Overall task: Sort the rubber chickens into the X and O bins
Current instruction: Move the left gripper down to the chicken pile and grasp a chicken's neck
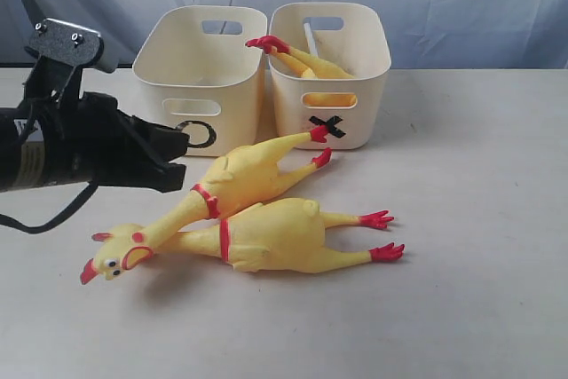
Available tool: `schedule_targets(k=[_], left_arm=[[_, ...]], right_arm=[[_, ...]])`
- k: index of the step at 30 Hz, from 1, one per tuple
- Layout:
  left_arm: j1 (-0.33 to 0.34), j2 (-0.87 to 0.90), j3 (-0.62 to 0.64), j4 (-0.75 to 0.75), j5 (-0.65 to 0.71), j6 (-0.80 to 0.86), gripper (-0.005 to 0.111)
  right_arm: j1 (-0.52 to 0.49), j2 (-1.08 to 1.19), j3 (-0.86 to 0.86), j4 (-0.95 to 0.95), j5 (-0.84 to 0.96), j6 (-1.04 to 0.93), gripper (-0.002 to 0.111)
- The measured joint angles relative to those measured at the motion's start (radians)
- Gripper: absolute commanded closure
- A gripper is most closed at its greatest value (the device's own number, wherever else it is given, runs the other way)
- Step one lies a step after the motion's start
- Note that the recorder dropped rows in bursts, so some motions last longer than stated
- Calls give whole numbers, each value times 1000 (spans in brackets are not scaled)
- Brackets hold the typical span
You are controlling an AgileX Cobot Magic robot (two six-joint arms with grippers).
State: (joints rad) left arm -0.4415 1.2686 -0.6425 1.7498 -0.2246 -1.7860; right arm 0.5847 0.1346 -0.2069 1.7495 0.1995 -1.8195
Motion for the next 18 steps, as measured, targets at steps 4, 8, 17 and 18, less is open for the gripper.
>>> schedule_targets(k=[4,8,17,18], left_arm=[[-3,7,0,0,-1,-4,88],[-3,55,0,-4,-37,2,76],[-3,102,0,-418,-83,357,69],[-3,102,0,-442,-76,379,69]], right_arm=[[0,0,0,0,0,0,109],[0,0,0,0,0,0,109],[0,0,0,0,13,0,109],[0,0,0,0,13,0,109]])
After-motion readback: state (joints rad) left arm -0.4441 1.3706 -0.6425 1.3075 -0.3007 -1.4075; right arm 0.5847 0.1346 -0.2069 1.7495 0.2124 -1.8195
